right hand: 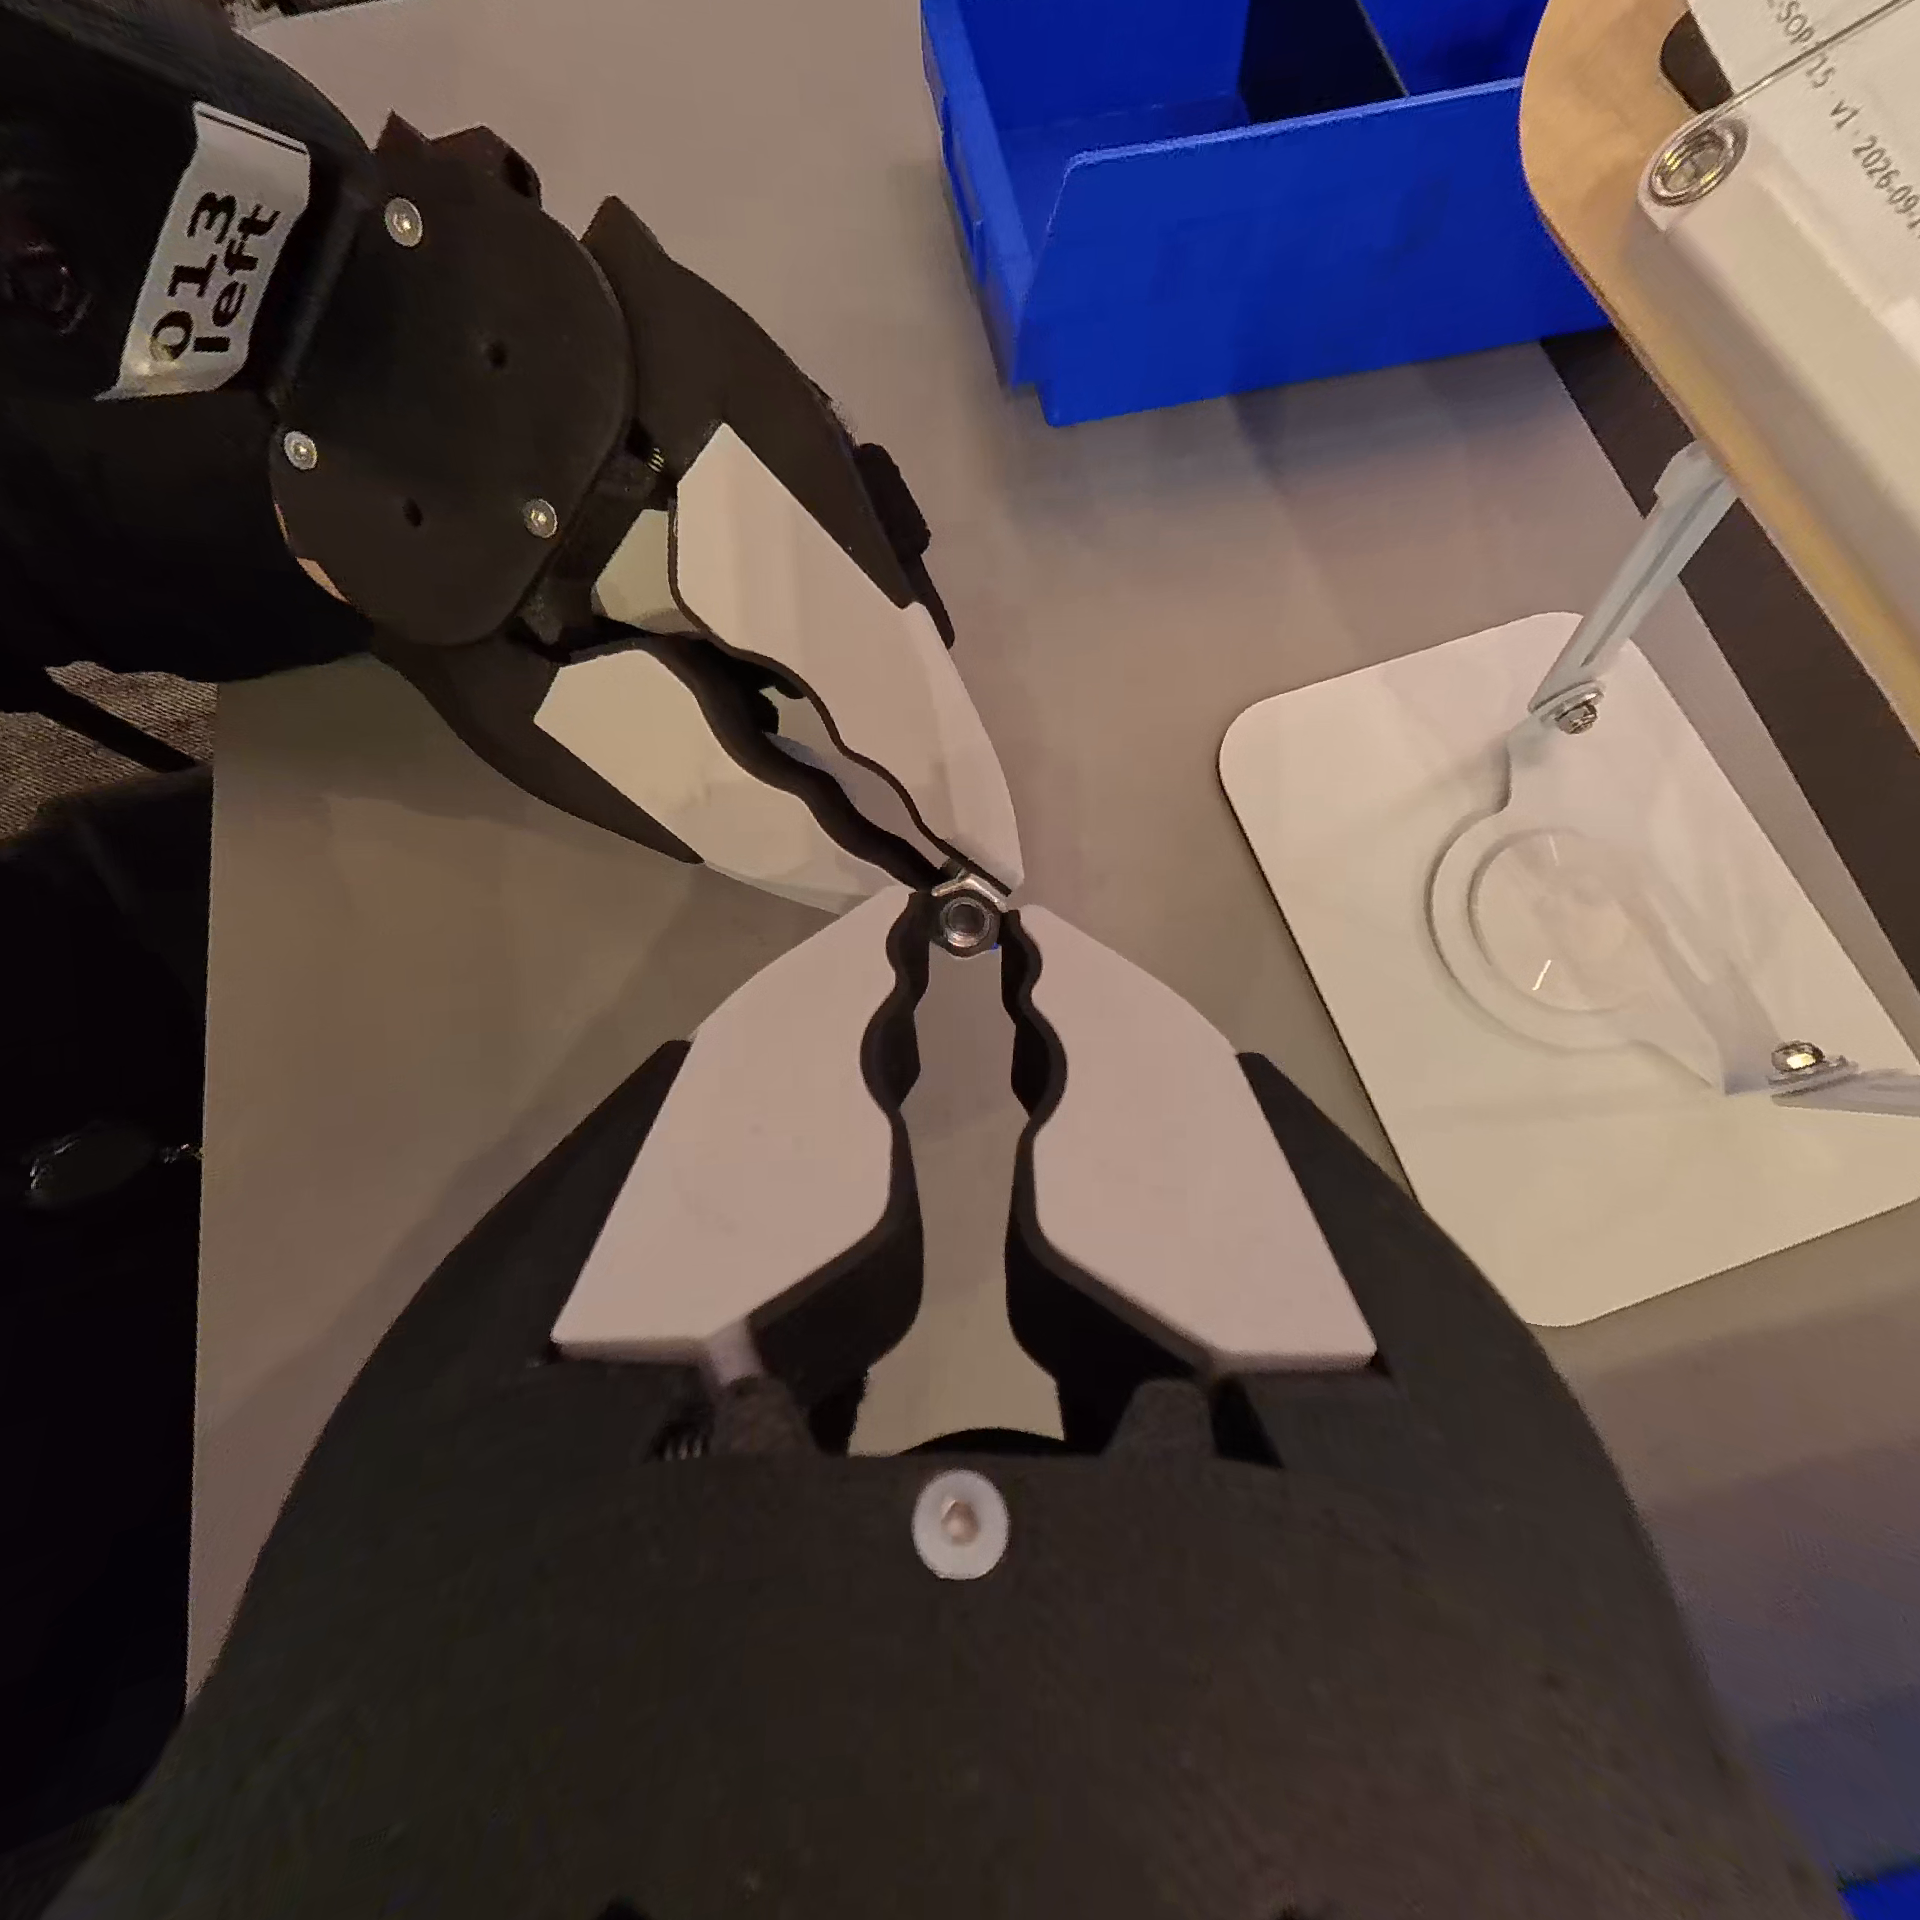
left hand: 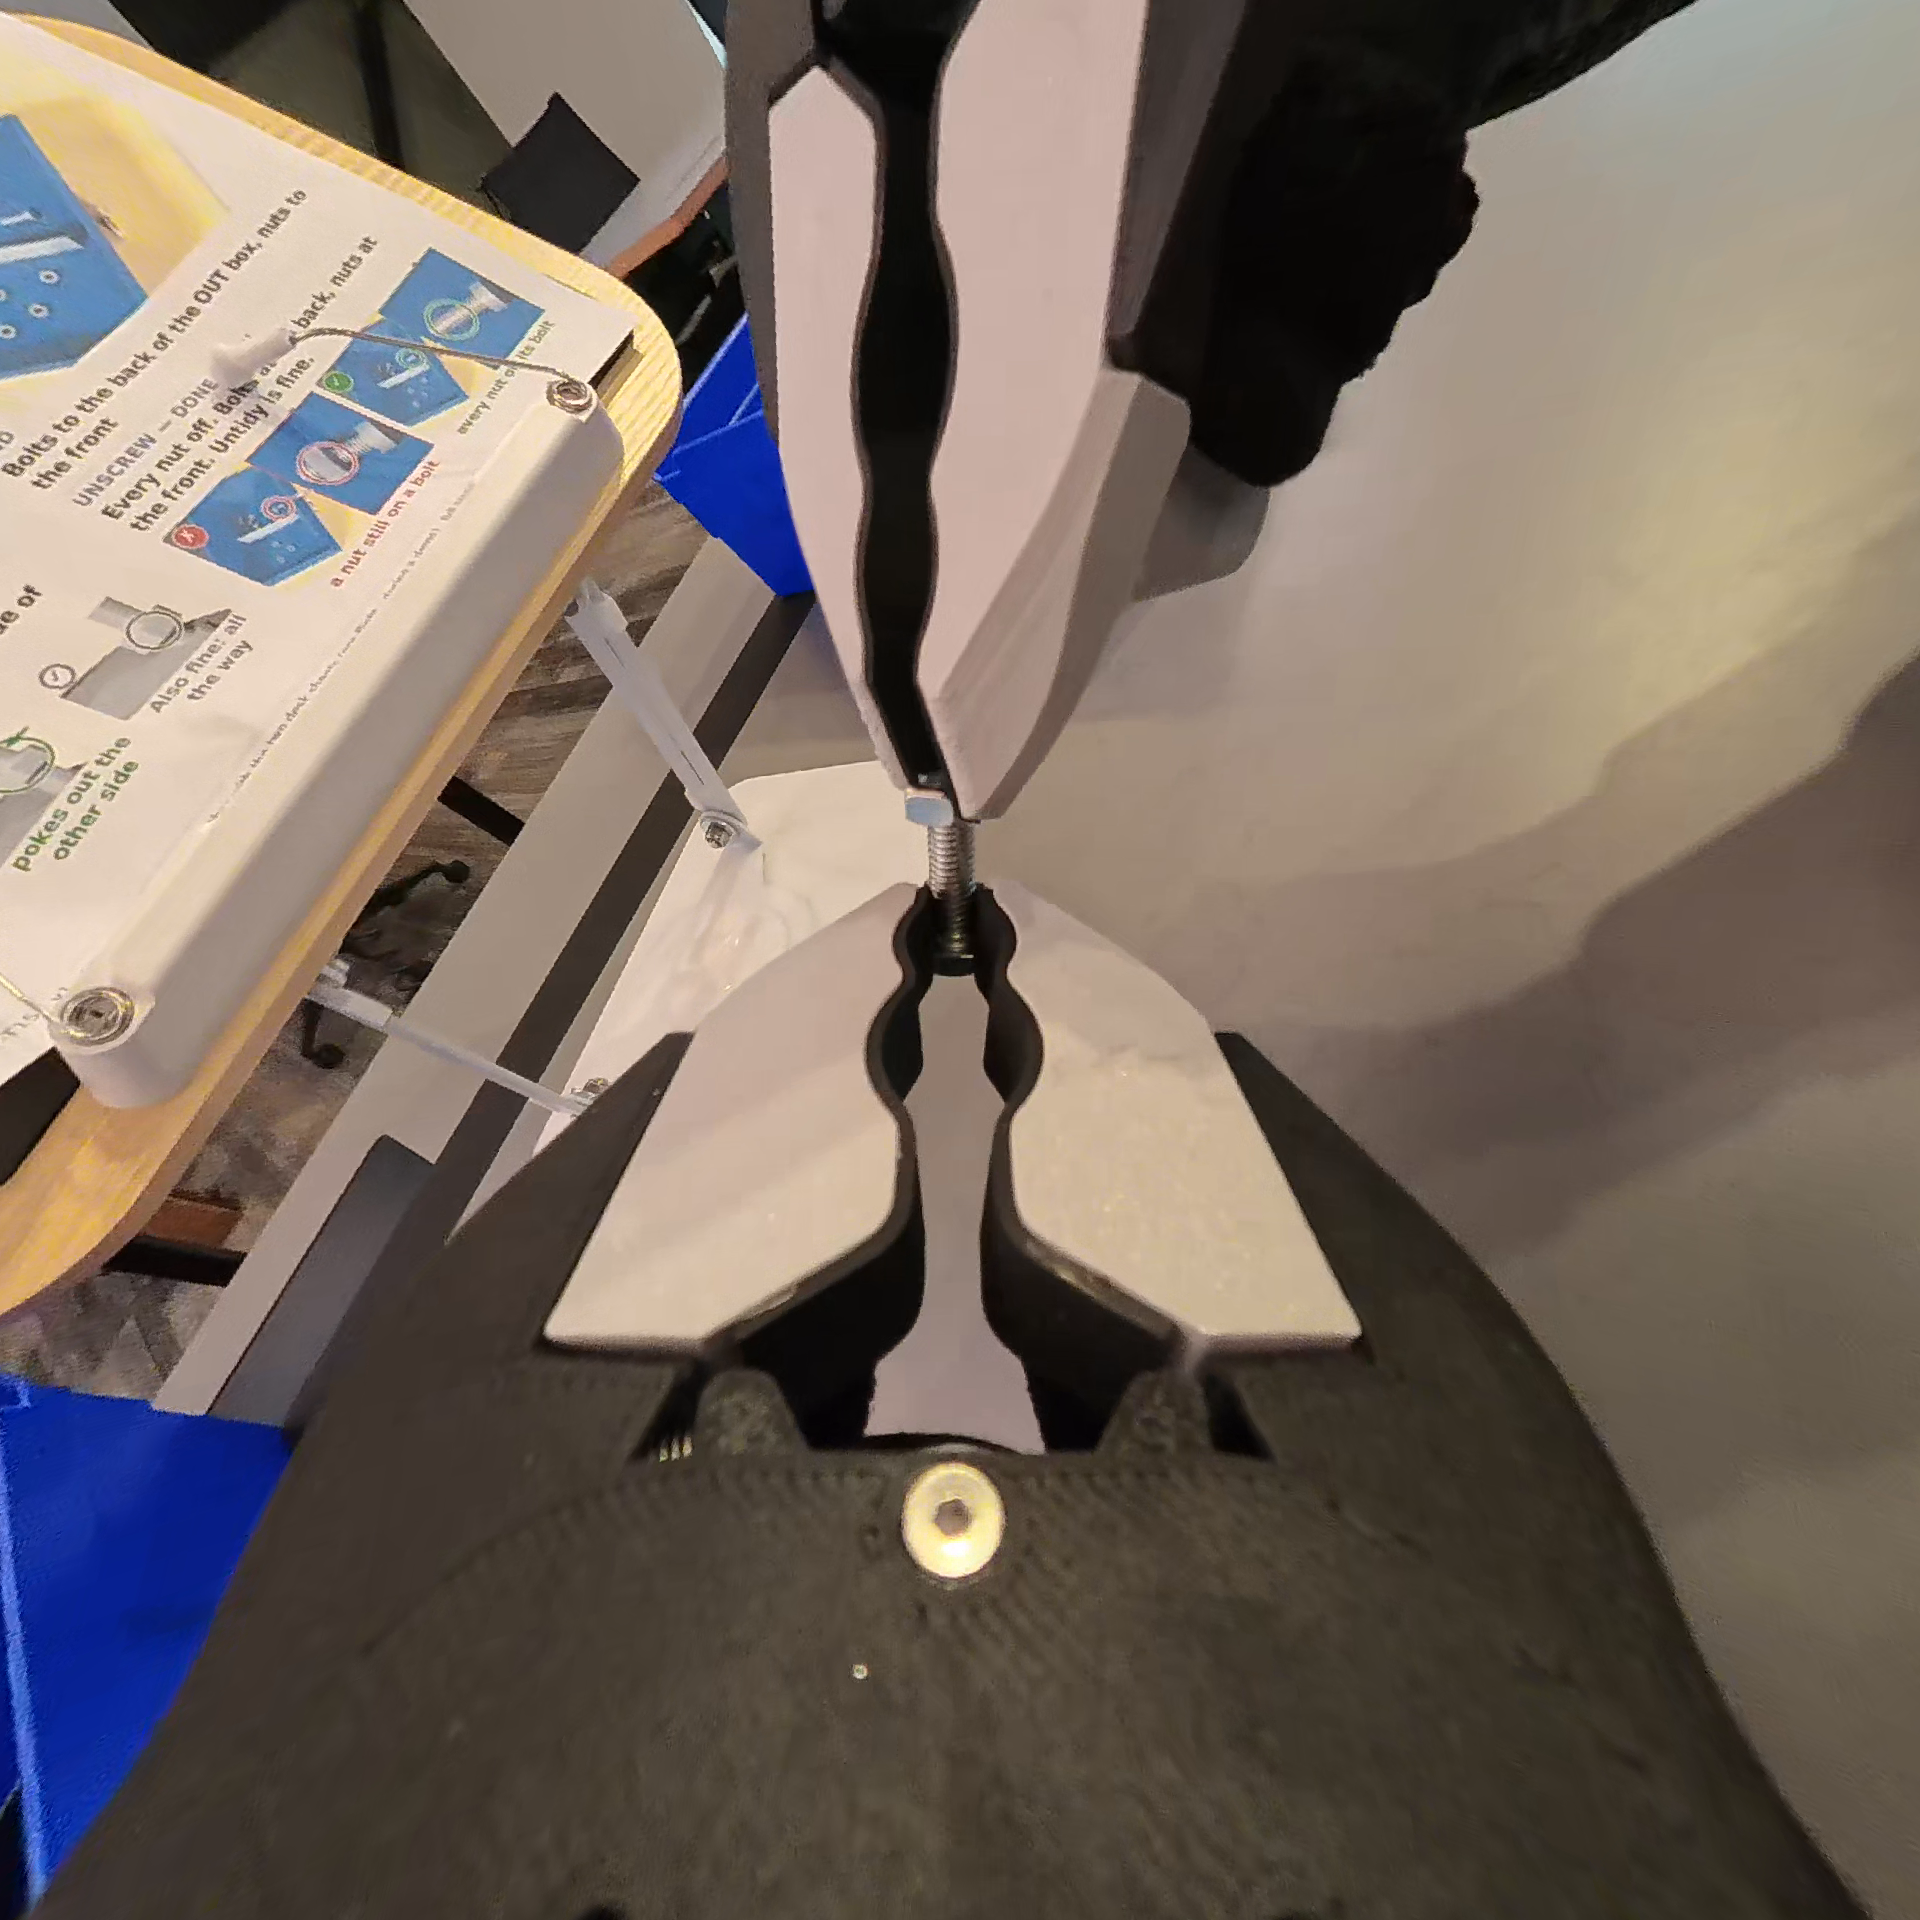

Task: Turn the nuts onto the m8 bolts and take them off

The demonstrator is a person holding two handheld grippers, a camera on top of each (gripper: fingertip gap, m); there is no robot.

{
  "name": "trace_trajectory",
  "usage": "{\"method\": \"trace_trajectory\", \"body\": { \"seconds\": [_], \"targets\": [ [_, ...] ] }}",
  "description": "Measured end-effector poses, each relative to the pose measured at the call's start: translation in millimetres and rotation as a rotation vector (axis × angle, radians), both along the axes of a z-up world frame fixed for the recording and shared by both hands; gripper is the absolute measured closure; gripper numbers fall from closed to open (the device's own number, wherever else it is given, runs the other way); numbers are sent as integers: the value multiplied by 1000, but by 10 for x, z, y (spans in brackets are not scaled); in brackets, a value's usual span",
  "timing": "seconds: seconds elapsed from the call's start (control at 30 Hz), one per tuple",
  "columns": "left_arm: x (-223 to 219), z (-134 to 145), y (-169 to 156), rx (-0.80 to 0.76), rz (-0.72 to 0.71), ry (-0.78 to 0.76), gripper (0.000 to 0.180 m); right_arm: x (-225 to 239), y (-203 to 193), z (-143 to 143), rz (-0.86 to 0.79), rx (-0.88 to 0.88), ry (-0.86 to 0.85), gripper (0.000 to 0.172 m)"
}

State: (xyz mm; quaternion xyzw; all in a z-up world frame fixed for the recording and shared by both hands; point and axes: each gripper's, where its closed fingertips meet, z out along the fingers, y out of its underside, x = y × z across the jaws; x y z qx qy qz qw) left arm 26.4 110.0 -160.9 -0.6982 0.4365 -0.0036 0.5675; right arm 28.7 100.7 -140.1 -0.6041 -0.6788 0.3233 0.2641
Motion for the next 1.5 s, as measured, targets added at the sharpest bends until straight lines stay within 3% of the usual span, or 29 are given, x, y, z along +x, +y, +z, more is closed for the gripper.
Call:
{"method": "trace_trajectory", "body": {
  "seconds": [0.33, 0.63, 1.1, 1.3, 1.37, 1.5],
  "targets": [
    [-55, -42, 106, 98, 124, 184, 173, -3, 89, -72, -89, 4, -38, 158],
    [-184, -196, 247, 164, 239, 357, 173, -98, 235, -245, -317, -381, 104, 158],
    [-187, -242, 254, 128, 230, 317, 173, -163, 257, -185, -319, -350, 123, 154],
    [-180, -207, 246, 89, 211, 211, 173, -172, 258, -8, -276, -320, 212, 128],
    [-145, -141, 215, 46, 172, 89, 173, -132, 227, 43, -222, -273, 239, 118],
    [-68, 117, 134, -58, 62, -238, 174, -65, 71, 334, -56, -184, 450, 107]
  ]
}}
